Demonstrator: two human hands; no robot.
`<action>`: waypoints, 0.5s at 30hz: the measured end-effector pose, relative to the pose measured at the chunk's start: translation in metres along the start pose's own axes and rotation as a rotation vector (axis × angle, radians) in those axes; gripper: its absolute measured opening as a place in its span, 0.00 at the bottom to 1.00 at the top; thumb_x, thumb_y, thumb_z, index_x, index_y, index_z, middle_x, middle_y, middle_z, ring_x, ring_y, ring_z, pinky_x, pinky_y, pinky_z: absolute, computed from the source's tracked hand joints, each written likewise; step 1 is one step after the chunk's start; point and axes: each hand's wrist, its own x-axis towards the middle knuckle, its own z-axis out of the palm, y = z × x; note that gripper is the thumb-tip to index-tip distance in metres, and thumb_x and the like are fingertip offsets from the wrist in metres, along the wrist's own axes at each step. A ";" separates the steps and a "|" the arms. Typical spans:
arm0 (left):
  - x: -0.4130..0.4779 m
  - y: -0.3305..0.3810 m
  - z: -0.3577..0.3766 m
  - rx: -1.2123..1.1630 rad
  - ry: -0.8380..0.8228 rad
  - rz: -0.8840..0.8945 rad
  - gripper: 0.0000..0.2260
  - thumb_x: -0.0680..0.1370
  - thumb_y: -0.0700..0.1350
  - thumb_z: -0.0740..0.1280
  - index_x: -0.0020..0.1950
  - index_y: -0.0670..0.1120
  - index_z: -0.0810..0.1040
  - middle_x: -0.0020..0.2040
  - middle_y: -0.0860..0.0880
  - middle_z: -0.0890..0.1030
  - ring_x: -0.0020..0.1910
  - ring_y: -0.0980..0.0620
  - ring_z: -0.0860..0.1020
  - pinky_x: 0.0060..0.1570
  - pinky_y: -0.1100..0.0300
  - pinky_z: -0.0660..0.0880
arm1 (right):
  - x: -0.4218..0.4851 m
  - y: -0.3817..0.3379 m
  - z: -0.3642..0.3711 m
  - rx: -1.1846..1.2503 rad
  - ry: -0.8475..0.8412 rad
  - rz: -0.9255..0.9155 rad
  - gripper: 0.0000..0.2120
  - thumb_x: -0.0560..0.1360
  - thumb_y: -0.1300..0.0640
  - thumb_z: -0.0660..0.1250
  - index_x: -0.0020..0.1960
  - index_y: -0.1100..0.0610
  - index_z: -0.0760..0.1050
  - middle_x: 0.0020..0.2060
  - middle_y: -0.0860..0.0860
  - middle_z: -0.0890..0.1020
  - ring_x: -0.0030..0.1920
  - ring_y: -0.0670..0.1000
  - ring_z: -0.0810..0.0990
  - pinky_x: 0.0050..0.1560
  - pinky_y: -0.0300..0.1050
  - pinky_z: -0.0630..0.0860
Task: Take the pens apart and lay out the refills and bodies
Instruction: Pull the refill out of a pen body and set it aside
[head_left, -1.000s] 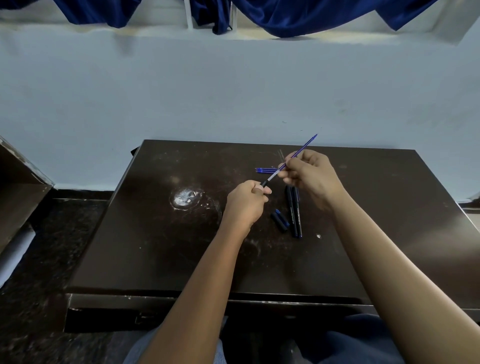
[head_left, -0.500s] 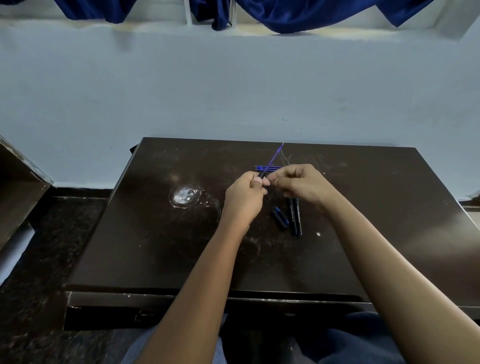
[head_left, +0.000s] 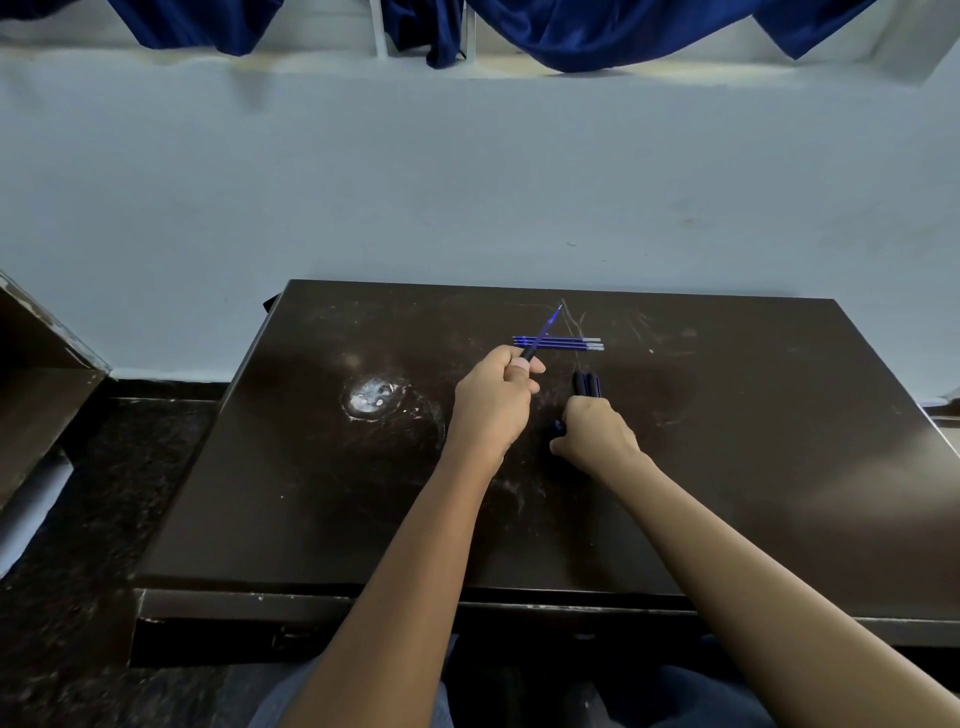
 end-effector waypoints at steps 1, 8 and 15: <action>-0.001 0.001 0.000 0.005 -0.004 -0.004 0.13 0.83 0.44 0.54 0.50 0.49 0.77 0.43 0.52 0.77 0.37 0.59 0.72 0.34 0.69 0.68 | 0.000 0.000 -0.001 0.018 -0.010 0.017 0.15 0.73 0.58 0.70 0.58 0.61 0.73 0.54 0.57 0.79 0.54 0.59 0.80 0.53 0.53 0.79; -0.003 0.005 0.000 0.047 -0.016 -0.018 0.13 0.83 0.43 0.54 0.58 0.46 0.78 0.48 0.52 0.78 0.37 0.60 0.73 0.31 0.71 0.66 | 0.003 0.000 0.001 0.109 -0.044 0.070 0.14 0.73 0.55 0.70 0.56 0.61 0.75 0.50 0.56 0.80 0.52 0.57 0.80 0.53 0.54 0.79; -0.004 0.006 -0.001 0.093 -0.015 -0.041 0.13 0.83 0.43 0.55 0.58 0.47 0.78 0.48 0.52 0.79 0.37 0.60 0.73 0.30 0.71 0.65 | 0.003 0.000 -0.001 0.133 0.017 0.057 0.14 0.75 0.53 0.67 0.56 0.61 0.77 0.53 0.57 0.80 0.53 0.60 0.80 0.54 0.56 0.79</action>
